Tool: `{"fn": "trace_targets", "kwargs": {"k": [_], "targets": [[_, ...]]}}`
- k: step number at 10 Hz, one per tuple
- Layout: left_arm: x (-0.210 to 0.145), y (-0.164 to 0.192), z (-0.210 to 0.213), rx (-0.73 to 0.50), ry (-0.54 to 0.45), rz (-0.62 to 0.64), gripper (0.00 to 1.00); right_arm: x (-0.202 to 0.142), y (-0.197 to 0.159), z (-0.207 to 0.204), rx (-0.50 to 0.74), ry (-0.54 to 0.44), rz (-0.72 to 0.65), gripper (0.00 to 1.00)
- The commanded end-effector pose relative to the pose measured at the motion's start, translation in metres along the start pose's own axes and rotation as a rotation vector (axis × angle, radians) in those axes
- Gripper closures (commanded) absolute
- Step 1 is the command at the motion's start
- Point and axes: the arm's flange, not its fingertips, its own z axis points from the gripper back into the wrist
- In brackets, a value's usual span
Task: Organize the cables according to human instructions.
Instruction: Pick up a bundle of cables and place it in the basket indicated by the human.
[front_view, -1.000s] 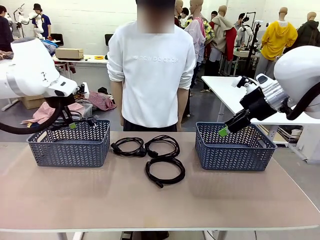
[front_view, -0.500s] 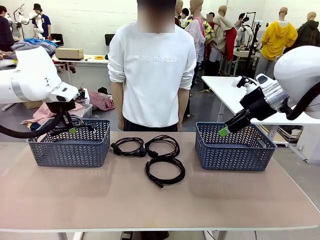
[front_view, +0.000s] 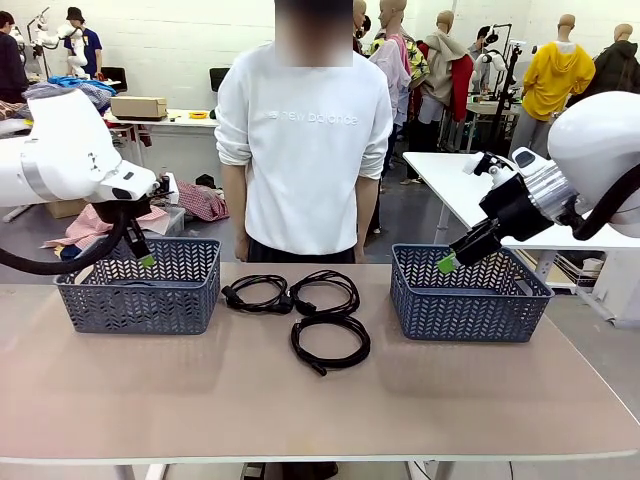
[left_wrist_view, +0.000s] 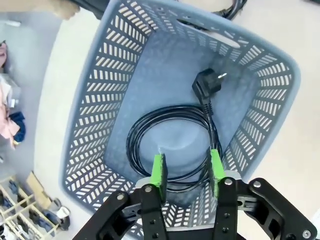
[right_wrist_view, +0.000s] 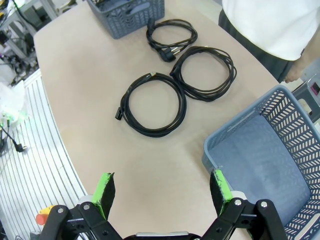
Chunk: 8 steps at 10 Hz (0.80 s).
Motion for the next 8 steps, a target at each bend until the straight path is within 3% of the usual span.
{"fn": "trace_targets", "kwargs": {"k": [1, 2, 3, 4, 8], "targets": [[-0.002, -0.002, 0.008, -0.004, -0.019, 0.021, 0.41, 0.001, -0.002, 0.0, 0.016, -0.027, 0.01, 0.0], [-0.003, -0.003, 0.009, -0.011, -0.022, 0.022, 0.08, 0.001, -0.002, 0.0, 0.016, -0.027, 0.01, 0.0], [-0.002, -0.006, 0.011, -0.03, -0.025, 0.023, 0.22, 0.001, -0.002, 0.0, 0.016, -0.027, 0.01, 0.0], [-0.002, -0.008, 0.013, -0.049, -0.018, 0.025, 0.0, 0.001, -0.002, 0.0, 0.016, -0.027, 0.01, 0.0], [-0.002, -0.014, 0.02, -0.09, 0.015, 0.061, 0.0, 0.001, -0.002, 0.0, 0.016, -0.027, 0.01, 0.0]]}}
